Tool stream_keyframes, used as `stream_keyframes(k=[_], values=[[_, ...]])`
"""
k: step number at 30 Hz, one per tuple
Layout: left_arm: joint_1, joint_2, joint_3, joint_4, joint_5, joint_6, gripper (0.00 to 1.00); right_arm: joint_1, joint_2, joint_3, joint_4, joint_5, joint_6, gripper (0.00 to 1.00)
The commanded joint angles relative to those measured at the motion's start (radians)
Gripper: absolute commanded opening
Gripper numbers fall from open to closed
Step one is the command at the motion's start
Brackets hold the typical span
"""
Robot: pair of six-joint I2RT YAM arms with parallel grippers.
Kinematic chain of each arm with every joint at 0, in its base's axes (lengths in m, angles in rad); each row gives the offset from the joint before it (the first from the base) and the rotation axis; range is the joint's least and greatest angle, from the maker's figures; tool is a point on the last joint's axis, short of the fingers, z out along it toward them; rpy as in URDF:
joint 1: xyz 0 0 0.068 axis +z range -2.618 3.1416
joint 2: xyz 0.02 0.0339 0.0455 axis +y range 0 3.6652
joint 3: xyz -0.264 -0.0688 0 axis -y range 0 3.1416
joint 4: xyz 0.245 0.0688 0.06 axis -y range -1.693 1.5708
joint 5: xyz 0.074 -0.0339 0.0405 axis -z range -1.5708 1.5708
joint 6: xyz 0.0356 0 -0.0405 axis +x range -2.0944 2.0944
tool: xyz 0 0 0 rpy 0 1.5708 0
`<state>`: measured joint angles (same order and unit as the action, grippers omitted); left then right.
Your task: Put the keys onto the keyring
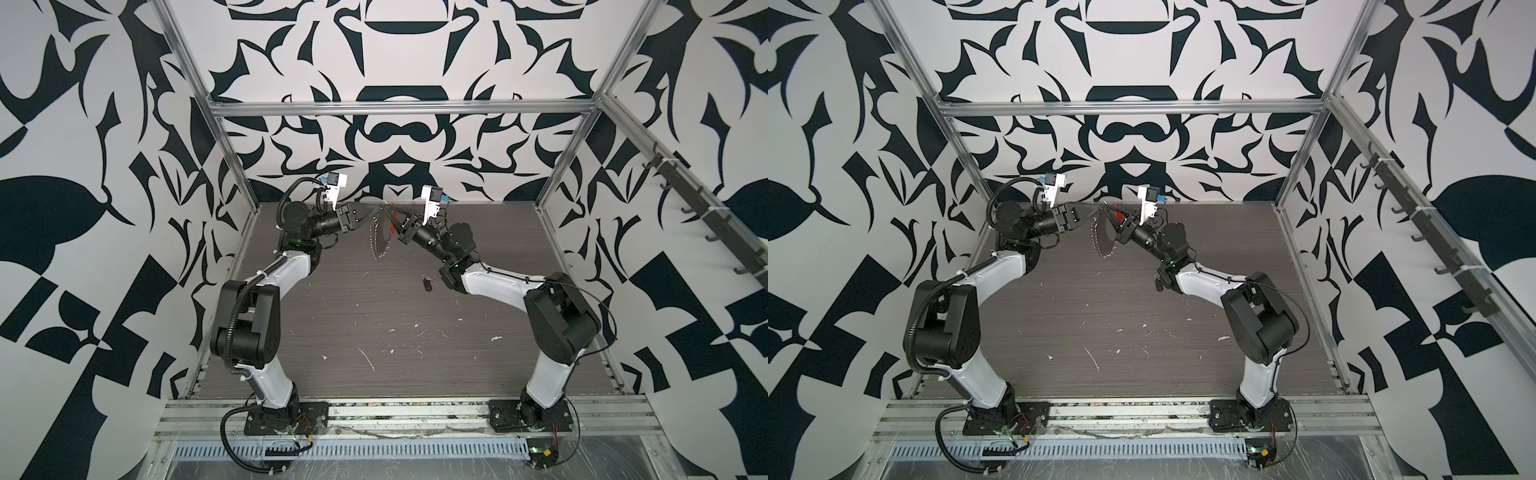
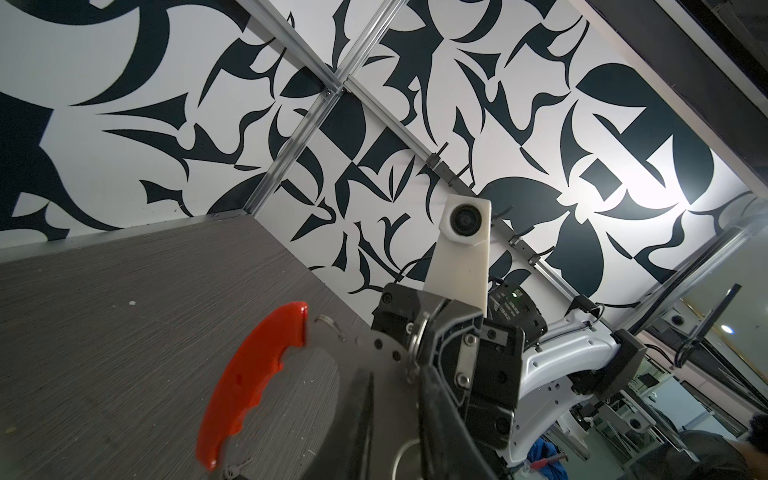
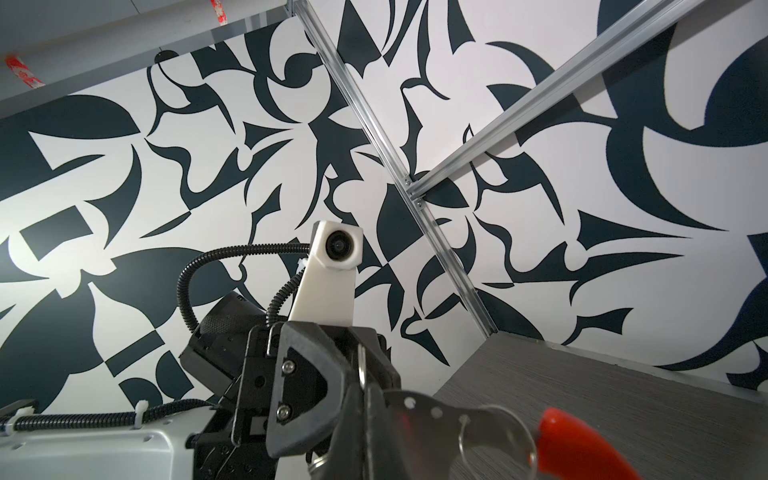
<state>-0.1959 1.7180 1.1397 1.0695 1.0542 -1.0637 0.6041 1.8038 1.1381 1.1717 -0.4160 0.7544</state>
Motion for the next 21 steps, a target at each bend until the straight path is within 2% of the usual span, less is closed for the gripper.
stream_keyframes(k=[1, 8, 21], values=[[-0.001, -0.009, 0.031, 0.03, 0.012, -0.01, 0.2, 0.006, -0.008, 0.045, 0.091, -0.009, 0.004, 0.0], [-0.001, -0.003, 0.041, 0.023, 0.021, -0.011, 0.12, 0.01, 0.0, 0.051, 0.091, -0.016, 0.008, 0.0], [0.0, 0.003, 0.048, 0.021, 0.026, -0.016, 0.1, 0.011, 0.01, 0.056, 0.087, -0.027, 0.013, 0.0]])
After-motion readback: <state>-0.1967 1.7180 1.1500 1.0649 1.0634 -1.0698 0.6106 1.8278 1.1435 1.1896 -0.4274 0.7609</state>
